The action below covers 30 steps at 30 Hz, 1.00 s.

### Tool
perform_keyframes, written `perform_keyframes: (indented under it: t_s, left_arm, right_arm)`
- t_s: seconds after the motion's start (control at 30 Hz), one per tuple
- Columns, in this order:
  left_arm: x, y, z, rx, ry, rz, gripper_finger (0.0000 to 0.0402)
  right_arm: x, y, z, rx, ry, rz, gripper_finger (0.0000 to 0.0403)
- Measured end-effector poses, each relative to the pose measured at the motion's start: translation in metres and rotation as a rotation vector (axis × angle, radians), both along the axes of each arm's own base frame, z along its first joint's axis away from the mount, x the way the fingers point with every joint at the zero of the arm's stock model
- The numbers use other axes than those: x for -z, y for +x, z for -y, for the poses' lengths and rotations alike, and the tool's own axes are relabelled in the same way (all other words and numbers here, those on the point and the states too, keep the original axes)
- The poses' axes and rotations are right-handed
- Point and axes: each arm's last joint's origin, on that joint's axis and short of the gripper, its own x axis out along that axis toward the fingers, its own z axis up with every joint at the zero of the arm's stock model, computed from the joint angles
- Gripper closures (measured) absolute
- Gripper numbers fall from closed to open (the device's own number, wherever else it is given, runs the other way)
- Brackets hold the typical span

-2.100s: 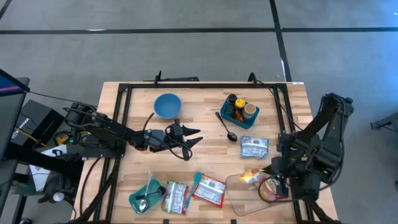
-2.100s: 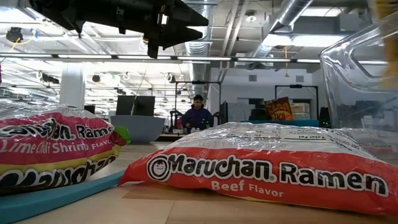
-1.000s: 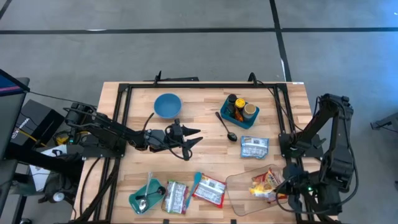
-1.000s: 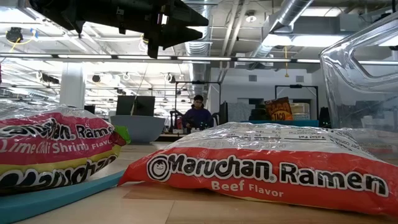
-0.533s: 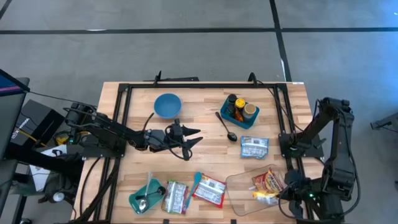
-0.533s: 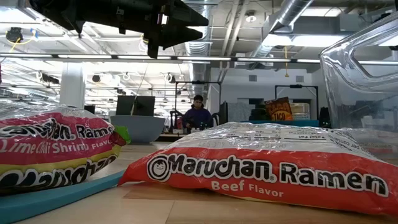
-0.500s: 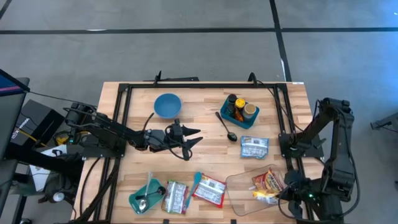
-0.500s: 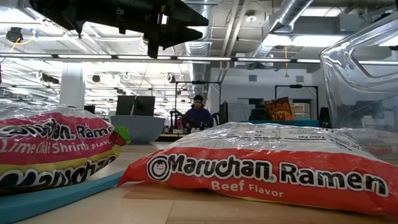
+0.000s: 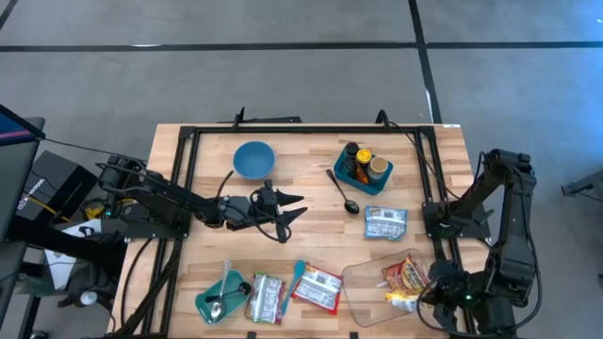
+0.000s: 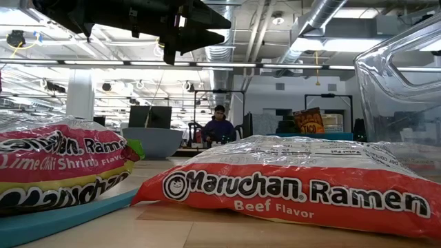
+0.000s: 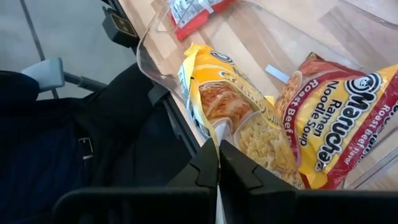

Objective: Pick & Place Food Item
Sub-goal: Put the yellow noodle pack into the transparent bin

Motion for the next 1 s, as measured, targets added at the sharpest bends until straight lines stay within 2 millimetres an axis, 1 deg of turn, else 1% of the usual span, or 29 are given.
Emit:
perform_keyframes:
  t_s: [0.23, 0.77, 1.0]
  left_arm:
    - [0.000, 0.000, 0.000, 0.000, 0.000, 0.000, 0.0243]
    - [0.000, 0.000, 0.000, 0.000, 0.000, 0.000, 0.0243]
    - [0.000, 0.000, 0.000, 0.000, 0.000, 0.000, 0.0243]
  right_arm:
    - [0.000, 0.007, 0.004, 0.001, 0.003, -0.062, 0.0403]
    - [0.002, 0.047, 0.023, -0.045, -0.033, -0.178, 0.0403]
    - [0.004, 0.056, 0.035, -0.008, -0.042, -0.284, 0.0403]
